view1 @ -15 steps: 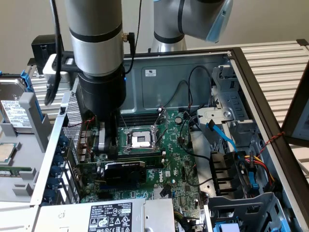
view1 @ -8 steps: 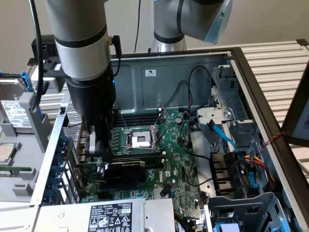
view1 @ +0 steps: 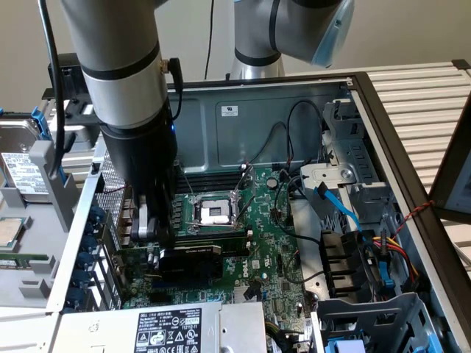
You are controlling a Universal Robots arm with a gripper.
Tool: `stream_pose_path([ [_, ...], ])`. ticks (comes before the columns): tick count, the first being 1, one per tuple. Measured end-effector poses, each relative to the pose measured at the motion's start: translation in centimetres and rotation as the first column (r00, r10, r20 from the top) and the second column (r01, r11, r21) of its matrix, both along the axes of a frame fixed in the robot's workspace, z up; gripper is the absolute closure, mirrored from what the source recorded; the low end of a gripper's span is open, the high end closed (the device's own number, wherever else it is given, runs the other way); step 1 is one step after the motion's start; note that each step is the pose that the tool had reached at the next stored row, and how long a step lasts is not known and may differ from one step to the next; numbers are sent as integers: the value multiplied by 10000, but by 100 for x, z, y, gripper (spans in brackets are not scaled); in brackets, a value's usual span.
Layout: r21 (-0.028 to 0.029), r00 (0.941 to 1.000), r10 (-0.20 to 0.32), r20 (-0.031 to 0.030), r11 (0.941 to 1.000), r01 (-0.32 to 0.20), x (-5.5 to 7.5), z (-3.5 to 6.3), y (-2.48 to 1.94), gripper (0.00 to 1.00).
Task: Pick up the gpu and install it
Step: 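Press down on the gpu until it lock into place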
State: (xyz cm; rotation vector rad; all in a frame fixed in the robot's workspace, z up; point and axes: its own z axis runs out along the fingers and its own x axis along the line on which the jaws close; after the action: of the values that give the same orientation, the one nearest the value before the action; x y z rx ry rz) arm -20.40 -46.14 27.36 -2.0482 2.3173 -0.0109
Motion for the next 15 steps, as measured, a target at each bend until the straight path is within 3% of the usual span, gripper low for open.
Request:
stream_pose_path([
  [15,10,10000,-1,0,10000,1,-1,-28,0,89],
])
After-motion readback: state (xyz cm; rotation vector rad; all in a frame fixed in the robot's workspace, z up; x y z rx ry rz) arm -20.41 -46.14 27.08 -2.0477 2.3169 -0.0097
